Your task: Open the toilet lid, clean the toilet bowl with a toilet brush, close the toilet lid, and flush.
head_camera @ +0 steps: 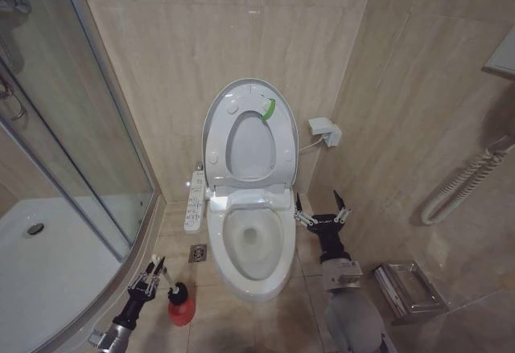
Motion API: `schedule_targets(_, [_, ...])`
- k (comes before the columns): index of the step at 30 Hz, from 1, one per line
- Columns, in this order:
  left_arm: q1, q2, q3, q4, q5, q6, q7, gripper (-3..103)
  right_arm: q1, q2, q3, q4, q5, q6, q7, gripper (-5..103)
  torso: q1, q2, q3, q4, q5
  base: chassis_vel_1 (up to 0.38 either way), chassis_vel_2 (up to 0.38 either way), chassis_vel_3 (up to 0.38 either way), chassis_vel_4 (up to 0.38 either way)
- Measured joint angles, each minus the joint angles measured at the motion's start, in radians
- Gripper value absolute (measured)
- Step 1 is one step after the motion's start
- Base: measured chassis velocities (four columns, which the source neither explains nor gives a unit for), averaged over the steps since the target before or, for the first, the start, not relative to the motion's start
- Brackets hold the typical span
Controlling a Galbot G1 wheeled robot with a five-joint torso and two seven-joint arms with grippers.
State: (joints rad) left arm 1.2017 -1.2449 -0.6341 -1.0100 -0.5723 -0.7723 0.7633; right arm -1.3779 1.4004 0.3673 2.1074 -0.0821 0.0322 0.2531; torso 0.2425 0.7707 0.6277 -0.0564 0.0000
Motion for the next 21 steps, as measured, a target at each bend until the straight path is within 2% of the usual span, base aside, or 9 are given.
schedule_targets(7, [0.013, 0.003, -0.011, 0.030, 0.059, -0.038, 0.003, 20, 0.000, 0.000, 0.000, 0.000, 0.000, 0.000, 0.000, 100, 0.000, 0.000, 0.000, 0.0000, -0.0001, 0.000, 0.000, 0.000, 0.000])
schedule_targets(21, [-0.004, 0.001, -0.007, 0.059, 0.097, -0.045, 0.027, 20, 0.000, 0.000, 0.000, 0.000, 0.000, 0.000, 0.000, 100, 0.000, 0.000, 0.000, -0.0001, -0.0001, 0.000, 0.000, 0.000, 0.000])
